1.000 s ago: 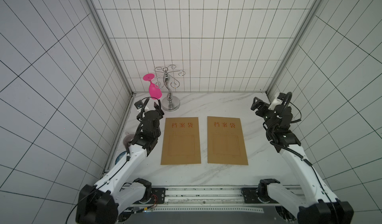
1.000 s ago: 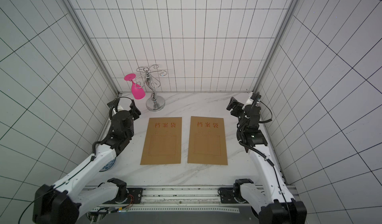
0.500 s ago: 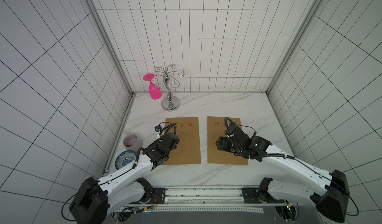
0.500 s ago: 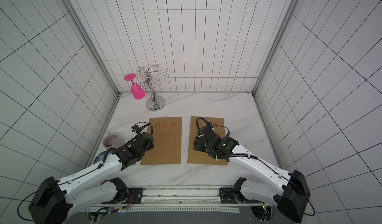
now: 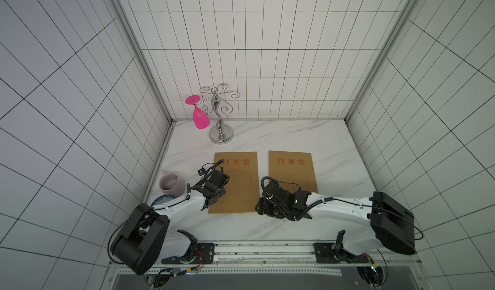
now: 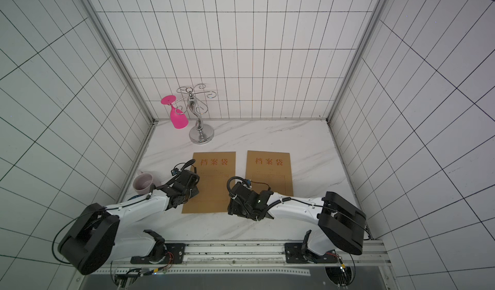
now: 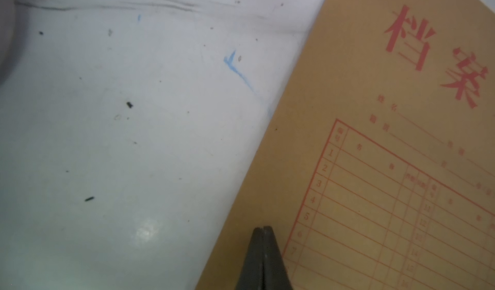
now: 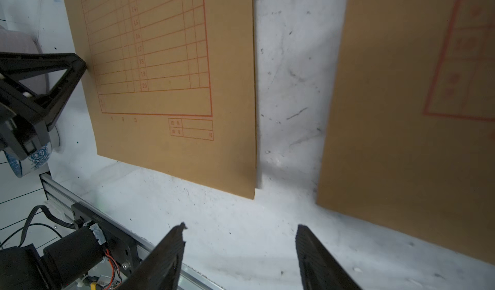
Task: Open the file bag
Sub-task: Pick up the file bag from the center of the board.
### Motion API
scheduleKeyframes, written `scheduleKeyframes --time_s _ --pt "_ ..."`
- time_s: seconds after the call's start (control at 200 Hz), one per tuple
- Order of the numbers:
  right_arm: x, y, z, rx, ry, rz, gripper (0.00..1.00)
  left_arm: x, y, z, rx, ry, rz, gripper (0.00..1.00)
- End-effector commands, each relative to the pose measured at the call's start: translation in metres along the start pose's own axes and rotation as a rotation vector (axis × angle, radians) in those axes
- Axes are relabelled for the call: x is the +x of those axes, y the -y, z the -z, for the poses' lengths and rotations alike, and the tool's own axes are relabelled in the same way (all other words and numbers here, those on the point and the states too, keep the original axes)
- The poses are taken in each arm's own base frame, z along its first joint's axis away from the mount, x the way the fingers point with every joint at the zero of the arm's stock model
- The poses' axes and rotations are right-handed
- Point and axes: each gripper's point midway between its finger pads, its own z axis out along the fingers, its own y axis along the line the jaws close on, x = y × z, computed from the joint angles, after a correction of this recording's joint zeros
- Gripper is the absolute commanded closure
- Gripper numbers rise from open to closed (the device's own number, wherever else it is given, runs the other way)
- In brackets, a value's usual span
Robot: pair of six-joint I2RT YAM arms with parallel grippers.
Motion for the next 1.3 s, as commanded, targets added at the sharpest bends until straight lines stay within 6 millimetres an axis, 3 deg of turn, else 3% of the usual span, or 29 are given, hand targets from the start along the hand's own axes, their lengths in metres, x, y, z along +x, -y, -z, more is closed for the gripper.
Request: scheduleKeyframes --time_s 0.0,0.17,0.355,0.48,0.63,0.775,0.82,0.965,1.089,1.159,1.224,1.264,1.294 --pt "0.003 0.001 -0.019 -0.037 -0.012 -0.080 0.34 0.002 0.001 -0.004 0.020 0.000 0.035 1.00" --pt "-0.008 0.005 -0.038 -0.073 -0.011 -0.133 0.40 0.018 -0.010 -0.010 -0.002 -0.044 0.032 1.00" --pt "-0.020 -0.004 -0.053 -0.137 -0.014 -0.168 0.50 0.027 -0.018 -0.011 -0.020 -0.069 0.025 1.00" --pt "-0.041 -0.008 -0.051 -0.195 0.037 -0.193 0.55 0.030 -0.022 -0.011 -0.027 -0.072 0.010 1.00" --pt "-0.060 -0.023 -0.048 -0.262 0.057 -0.182 0.72 0.032 -0.020 -0.010 -0.027 -0.060 -0.023 1.00" --pt "-0.065 -0.033 -0.053 -0.323 0.050 -0.196 0.73 0.034 -0.019 -0.013 -0.032 -0.067 -0.050 1.00" --pt "-0.068 -0.031 -0.055 -0.329 0.054 -0.202 0.74 0.035 -0.019 -0.013 -0.033 -0.066 -0.057 1.00" --pt "-0.076 -0.021 -0.057 -0.299 0.064 -0.204 1.00 0.034 -0.016 -0.012 -0.037 -0.049 -0.083 1.00" --pt "-0.085 -0.016 -0.039 -0.251 0.104 -0.130 1.00 0.018 0.002 0.004 -0.031 0.008 -0.151 1.00" --pt "-0.089 -0.017 -0.017 -0.179 0.138 -0.027 1.00 -0.003 0.027 0.030 -0.019 0.090 -0.216 0.73" --pt "-0.093 -0.023 0.010 -0.108 0.189 0.088 1.00 -0.026 0.054 0.061 0.015 0.150 -0.257 0.58" --pt "-0.093 -0.026 0.026 -0.068 0.213 0.152 1.00 -0.039 0.072 0.079 0.057 0.171 -0.278 0.39" --pt "-0.092 -0.027 0.037 -0.041 0.227 0.193 1.00 -0.047 0.085 0.091 0.092 0.179 -0.298 0.33"
